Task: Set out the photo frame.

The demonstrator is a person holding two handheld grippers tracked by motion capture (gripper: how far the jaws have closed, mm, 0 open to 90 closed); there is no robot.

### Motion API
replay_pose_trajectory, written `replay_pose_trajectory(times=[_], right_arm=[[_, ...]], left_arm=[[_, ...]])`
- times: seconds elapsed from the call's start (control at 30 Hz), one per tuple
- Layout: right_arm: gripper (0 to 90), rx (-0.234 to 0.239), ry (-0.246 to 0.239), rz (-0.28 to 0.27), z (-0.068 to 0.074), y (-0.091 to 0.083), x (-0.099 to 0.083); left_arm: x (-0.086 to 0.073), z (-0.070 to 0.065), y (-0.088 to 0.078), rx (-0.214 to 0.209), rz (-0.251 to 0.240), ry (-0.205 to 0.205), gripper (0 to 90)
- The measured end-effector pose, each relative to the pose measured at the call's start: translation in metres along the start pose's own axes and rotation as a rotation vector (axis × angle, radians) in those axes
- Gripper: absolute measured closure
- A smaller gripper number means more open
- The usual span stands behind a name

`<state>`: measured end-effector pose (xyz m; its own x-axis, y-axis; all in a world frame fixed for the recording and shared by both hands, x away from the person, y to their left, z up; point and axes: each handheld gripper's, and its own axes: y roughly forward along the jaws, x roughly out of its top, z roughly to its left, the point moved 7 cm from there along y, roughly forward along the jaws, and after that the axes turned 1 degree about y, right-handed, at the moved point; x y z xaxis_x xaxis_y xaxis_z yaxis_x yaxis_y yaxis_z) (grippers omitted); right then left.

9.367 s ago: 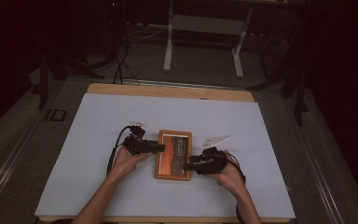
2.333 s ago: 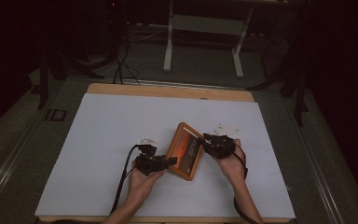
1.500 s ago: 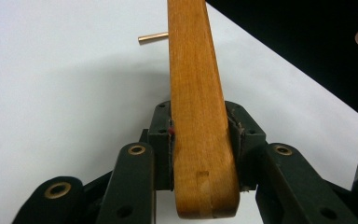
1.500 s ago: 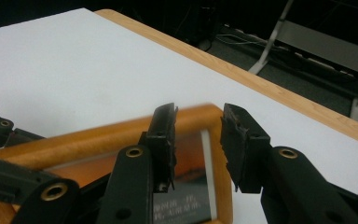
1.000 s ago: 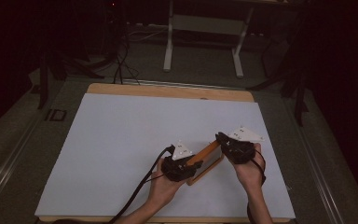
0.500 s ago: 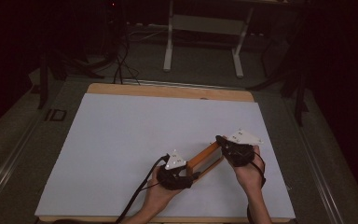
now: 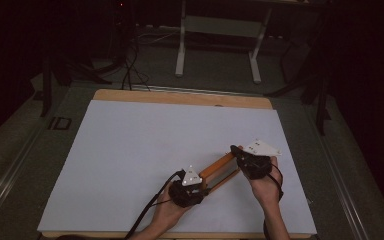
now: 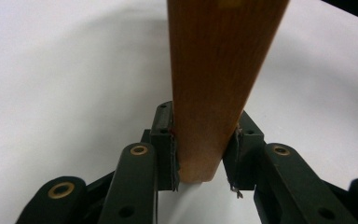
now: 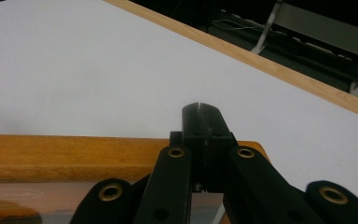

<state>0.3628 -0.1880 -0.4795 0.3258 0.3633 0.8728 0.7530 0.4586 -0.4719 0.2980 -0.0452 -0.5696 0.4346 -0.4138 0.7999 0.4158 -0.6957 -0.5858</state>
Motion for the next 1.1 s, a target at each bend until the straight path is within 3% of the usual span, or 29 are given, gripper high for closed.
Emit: replay_pose_trajectory(times=[0.37, 0.6, 0.77, 0.93, 1.1], right_arm=[[85.6, 0.020, 0.018, -0.025, -0.001, -0.002, 0.003], [80.9, 0.028, 0.008, -0.032, 0.000, -0.005, 0.007], [73.2, 0.044, -0.001, -0.034, 0.002, -0.007, 0.009], [63.1, 0.102, 0.008, -0.042, 0.005, -0.009, 0.012], [55.6, 0.166, -0.027, -0.064, 0.012, -0.015, 0.016]], left_arm=[[0.016, 0.012, -0.024, -0.044, 0.034, 0.040, 69.1], [0.028, 0.027, -0.047, -0.105, 0.007, 0.021, 69.1], [0.036, 0.033, -0.064, -0.112, -0.011, 0.071, 69.1], [0.042, 0.035, -0.080, -0.125, -0.024, 0.129, 69.1], [0.045, 0.037, -0.092, -0.151, -0.030, 0.161, 69.1]])
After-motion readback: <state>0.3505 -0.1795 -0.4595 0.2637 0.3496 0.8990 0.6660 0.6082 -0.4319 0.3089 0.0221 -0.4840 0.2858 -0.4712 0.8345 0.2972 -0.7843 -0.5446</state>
